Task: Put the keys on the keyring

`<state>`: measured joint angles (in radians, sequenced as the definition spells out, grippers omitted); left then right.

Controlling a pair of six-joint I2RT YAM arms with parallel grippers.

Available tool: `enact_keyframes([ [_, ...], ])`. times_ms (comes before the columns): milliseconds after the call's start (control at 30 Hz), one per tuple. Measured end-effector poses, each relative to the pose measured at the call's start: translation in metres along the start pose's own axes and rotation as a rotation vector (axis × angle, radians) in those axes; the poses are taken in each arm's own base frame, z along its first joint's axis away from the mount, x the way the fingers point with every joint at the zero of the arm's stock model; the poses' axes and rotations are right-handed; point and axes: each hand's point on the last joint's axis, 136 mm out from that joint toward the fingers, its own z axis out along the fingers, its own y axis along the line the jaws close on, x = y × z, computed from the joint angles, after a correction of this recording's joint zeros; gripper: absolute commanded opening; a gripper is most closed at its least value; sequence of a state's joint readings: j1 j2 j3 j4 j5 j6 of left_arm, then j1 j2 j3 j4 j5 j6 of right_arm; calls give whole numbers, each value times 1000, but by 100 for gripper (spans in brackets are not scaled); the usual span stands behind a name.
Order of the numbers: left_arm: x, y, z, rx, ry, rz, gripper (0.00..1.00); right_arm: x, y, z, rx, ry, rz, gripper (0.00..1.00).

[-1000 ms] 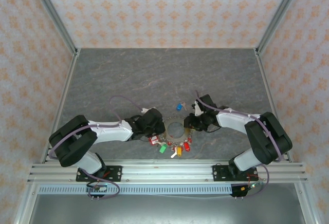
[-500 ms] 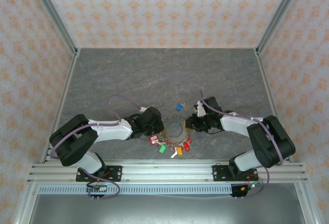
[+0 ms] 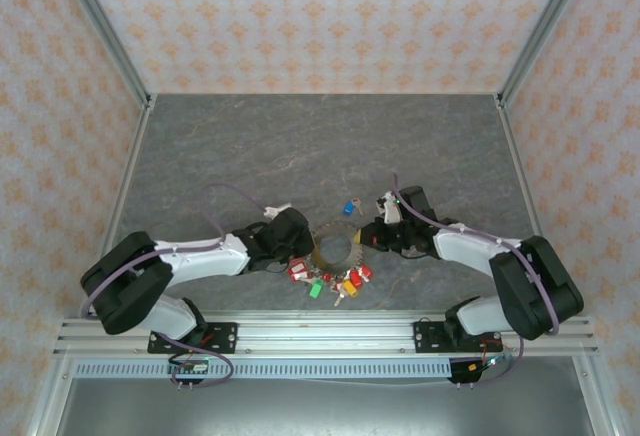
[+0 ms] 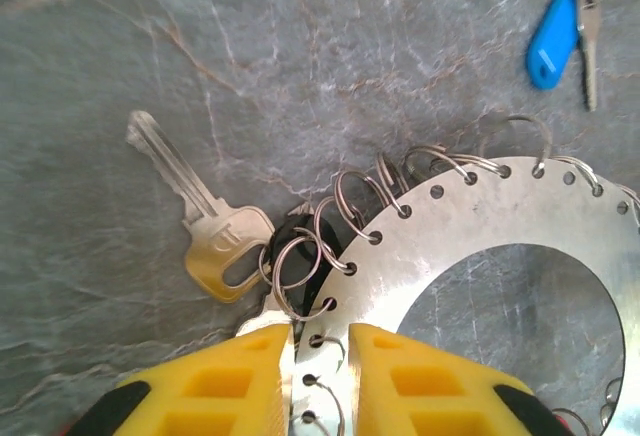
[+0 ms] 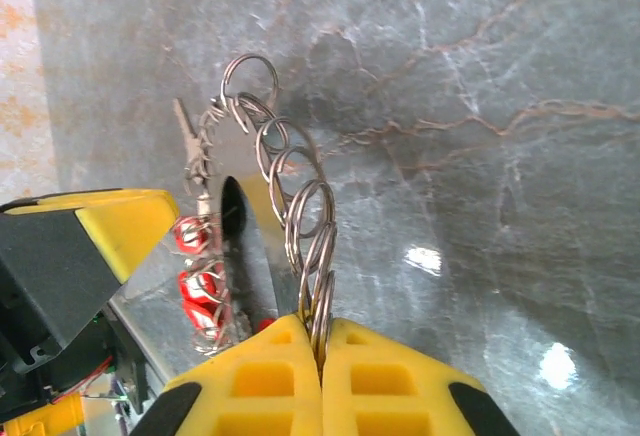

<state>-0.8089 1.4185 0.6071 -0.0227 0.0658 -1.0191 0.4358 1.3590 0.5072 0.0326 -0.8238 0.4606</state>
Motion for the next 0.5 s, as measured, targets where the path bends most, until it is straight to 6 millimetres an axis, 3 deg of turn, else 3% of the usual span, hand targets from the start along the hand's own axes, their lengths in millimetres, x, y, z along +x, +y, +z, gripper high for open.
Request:
enact_keyframes([
  [167, -23, -6, -34, 46, -117, -14, 62, -5, 11, -8, -37, -45, 11, 0],
  [367, -46, -11, -70, 115, -243, -35, 77, -25, 35, -22, -118, -164, 48, 0],
  [500, -50, -9, -80, 141, -284, -47, 83, -44, 55, -38, -183, -262, 65, 0],
])
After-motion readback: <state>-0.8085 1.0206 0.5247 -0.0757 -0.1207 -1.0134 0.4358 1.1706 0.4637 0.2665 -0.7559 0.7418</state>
